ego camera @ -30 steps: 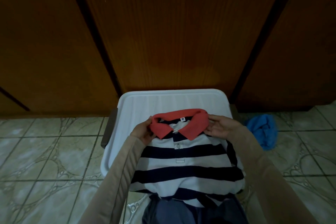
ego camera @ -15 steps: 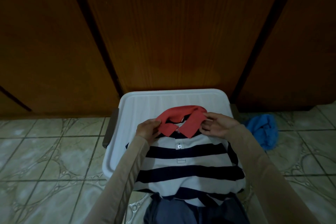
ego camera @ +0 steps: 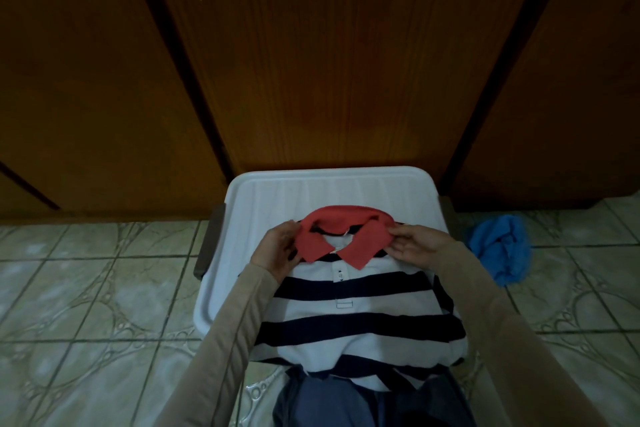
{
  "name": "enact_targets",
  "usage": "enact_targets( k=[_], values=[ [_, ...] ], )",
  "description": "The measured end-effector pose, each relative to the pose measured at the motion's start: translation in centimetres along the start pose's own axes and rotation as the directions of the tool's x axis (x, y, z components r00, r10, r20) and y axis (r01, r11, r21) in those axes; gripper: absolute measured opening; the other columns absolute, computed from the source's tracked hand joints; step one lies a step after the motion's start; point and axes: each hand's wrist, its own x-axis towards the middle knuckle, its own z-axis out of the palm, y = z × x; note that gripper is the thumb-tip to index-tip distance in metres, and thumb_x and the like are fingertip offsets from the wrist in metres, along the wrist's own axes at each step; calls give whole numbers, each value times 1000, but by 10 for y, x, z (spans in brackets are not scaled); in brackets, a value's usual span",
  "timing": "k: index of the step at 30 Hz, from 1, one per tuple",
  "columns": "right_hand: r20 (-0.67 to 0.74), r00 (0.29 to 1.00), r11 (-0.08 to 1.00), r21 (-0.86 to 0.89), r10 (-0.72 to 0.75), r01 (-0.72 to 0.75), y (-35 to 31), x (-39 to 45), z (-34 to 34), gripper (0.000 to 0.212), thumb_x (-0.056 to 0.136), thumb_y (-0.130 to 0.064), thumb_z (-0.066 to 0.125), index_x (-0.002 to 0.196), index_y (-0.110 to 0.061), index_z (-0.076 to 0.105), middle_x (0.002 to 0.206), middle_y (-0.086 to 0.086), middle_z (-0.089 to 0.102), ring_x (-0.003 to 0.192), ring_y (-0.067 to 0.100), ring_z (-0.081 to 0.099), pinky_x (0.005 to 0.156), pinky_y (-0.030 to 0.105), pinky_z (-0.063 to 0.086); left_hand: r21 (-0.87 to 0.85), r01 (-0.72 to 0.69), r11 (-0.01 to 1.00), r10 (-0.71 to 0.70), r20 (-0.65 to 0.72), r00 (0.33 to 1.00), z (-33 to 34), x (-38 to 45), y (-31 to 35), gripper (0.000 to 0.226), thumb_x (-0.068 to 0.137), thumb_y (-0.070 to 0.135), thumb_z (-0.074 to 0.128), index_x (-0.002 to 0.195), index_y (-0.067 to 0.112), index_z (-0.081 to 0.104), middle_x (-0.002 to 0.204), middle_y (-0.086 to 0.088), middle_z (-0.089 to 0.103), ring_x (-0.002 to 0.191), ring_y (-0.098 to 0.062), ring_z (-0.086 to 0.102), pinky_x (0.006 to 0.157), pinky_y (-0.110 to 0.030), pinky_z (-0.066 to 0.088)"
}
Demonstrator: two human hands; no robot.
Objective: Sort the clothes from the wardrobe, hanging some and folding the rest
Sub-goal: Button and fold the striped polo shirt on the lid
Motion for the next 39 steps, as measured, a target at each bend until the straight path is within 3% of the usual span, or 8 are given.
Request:
enact_targets(
  k=[5,14,19,24,26,30,34,39],
  values=[
    [16,1000,1000,-19,-10,10,1,0,3,24,92,4,46,115,1,53,102,16,60,96,22,57,92,39,40,210,23,977,4,-130,991,0,3,-4,25,86,9,64,107,-4,59,85,-12,63,75,-17,59,50,-19,54],
    [7,1000,994,-107,-25,25,1,1,-3,15,93,4,44,93,-6,56,92,12,60,83,18,56,102,36,37,180,-173,968,207,-192,959,2,-5,-7,22,79,-9,65,67,8,58,54,-2,64,51,-11,61,46,-17,51],
    [-26,999,994,-101,-45,42,3,5,-4,17,93,5,45,90,-7,56,90,11,61,82,17,56,94,36,42,101,-47,994,61,-142,988,6,0,-2,11,83,-5,56,82,5,61,83,-12,63,70,-19,60,51,-21,53],
    [-50,997,992,-113,-56,50,3,4,0,16,92,6,44,87,-6,55,120,16,54,100,22,58,94,37,39,62,69,996,-63,-88,994,7,-6,4,28,87,10,37,68,14,56,62,1,60,53,-11,53,47,-17,36],
    [-59,997,994,-105,-46,40,2,2,1,15,92,6,45,87,-4,55,128,18,53,120,26,52,94,37,39,74,55,996,-51,-58,997,7,-7,6,34,90,17,43,61,18,63,58,3,61,51,-9,54,44,-15,37],
    [-62,998,997,-74,-20,16,1,1,1,21,93,5,45,110,1,56,123,19,56,115,28,54,92,42,40,163,-102,981,119,-96,988,9,0,2,15,93,4,47,93,9,61,76,-4,68,79,-19,58,62,-24,50],
    [-31,999,975,-221,-40,32,1,0,2,15,93,2,48,97,-11,54,97,13,61,90,23,59,89,39,42,540,-253,803,428,-227,875,9,1,-5,28,87,5,60,114,10,52,111,-14,57,98,-23,53,85,-30,45],
    [65,990,946,-294,-123,137,0,0,9,15,92,-1,51,89,-16,54,92,8,61,85,17,57,75,30,48,855,-481,194,705,220,674,30,-1,-3,33,83,7,62,114,20,62,120,-5,56,111,-22,48,94,-35,41]
  ],
)
